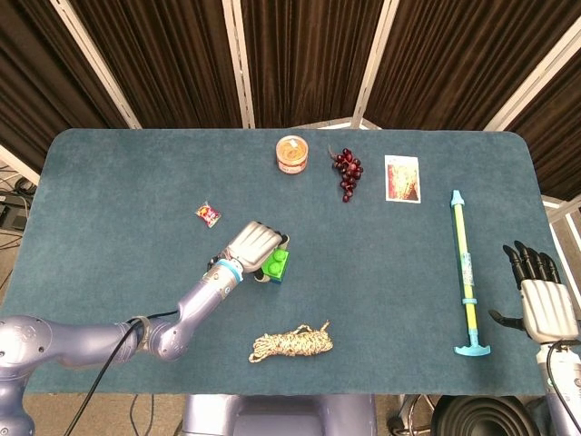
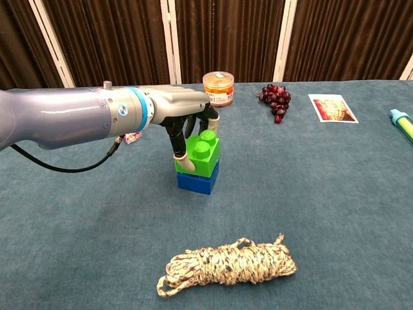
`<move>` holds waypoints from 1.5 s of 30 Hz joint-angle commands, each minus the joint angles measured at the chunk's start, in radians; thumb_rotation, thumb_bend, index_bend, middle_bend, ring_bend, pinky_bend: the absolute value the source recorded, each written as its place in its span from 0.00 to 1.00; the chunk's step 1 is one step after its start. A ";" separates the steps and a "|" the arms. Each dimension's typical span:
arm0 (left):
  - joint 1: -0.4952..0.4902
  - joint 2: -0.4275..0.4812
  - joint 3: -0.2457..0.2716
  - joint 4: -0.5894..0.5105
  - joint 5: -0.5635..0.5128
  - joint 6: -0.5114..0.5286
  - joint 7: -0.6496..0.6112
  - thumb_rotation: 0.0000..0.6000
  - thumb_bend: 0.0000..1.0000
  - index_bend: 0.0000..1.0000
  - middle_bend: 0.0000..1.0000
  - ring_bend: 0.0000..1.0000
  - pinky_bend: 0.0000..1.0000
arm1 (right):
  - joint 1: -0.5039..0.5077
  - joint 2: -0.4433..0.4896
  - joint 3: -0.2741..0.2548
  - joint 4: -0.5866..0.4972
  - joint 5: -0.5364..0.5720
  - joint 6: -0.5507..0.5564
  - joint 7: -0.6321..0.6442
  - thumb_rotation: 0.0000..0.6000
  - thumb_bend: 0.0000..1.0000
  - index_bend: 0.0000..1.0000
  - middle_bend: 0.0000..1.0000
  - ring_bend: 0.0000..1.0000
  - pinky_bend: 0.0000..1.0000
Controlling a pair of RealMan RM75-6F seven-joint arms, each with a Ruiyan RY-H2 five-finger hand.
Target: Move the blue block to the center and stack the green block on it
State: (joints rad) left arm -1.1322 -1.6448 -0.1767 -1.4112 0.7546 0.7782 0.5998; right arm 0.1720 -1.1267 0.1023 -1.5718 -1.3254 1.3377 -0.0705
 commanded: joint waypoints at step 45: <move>0.229 0.290 0.091 -0.332 0.193 0.402 -0.075 1.00 0.04 0.00 0.00 0.00 0.00 | -0.014 0.009 0.005 -0.003 -0.037 0.033 0.003 1.00 0.00 0.00 0.00 0.00 0.00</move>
State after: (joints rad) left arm -0.9975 -1.4269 -0.1230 -1.6624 0.8706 1.0536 0.5463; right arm 0.1589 -1.1141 0.1069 -1.5801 -1.3600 1.3653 -0.0614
